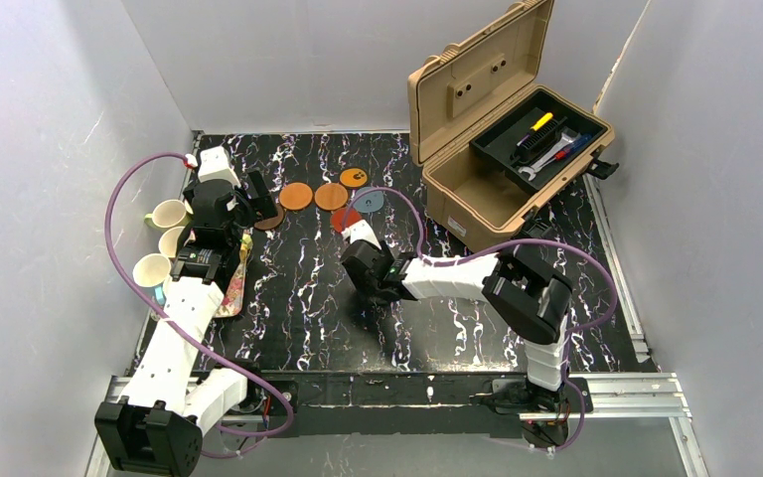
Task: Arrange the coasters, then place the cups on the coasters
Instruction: Move the coaster to the center of the board.
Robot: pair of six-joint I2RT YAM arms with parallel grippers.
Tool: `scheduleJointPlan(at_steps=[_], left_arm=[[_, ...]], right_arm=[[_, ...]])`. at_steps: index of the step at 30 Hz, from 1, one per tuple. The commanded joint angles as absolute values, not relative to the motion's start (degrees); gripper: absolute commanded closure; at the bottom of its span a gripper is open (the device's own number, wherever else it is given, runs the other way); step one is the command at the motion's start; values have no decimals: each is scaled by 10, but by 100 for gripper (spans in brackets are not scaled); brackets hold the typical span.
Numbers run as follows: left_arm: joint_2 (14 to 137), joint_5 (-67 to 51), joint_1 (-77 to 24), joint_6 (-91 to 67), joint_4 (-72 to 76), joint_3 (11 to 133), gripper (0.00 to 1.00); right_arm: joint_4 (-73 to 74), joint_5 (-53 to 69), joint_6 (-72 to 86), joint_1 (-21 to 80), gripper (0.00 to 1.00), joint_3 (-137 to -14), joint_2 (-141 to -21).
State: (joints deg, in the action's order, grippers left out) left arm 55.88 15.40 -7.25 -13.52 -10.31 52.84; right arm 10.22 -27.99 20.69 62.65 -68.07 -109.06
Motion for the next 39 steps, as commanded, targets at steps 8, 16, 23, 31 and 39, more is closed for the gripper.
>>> scheduleJointPlan(at_steps=[8,16,23,31,39], left_arm=[[552,152,-75,-136,-101,525,2],[551,152,-76,-137,-102,526,2],[550,151,-76,-137,-103,526,2],[548,151,-76,-138,-103,526,2],[548,150,-76,-138,-102,526,2]], right_arm=[[134,-341,243,611,41,-674,-1095],[146,-361,270,600,43,-633,-1069],[154,-369,288,576,44,-598,-1044],[163,-368,309,551,44,-558,-1015],[180,-372,336,542,44,-511,-982]])
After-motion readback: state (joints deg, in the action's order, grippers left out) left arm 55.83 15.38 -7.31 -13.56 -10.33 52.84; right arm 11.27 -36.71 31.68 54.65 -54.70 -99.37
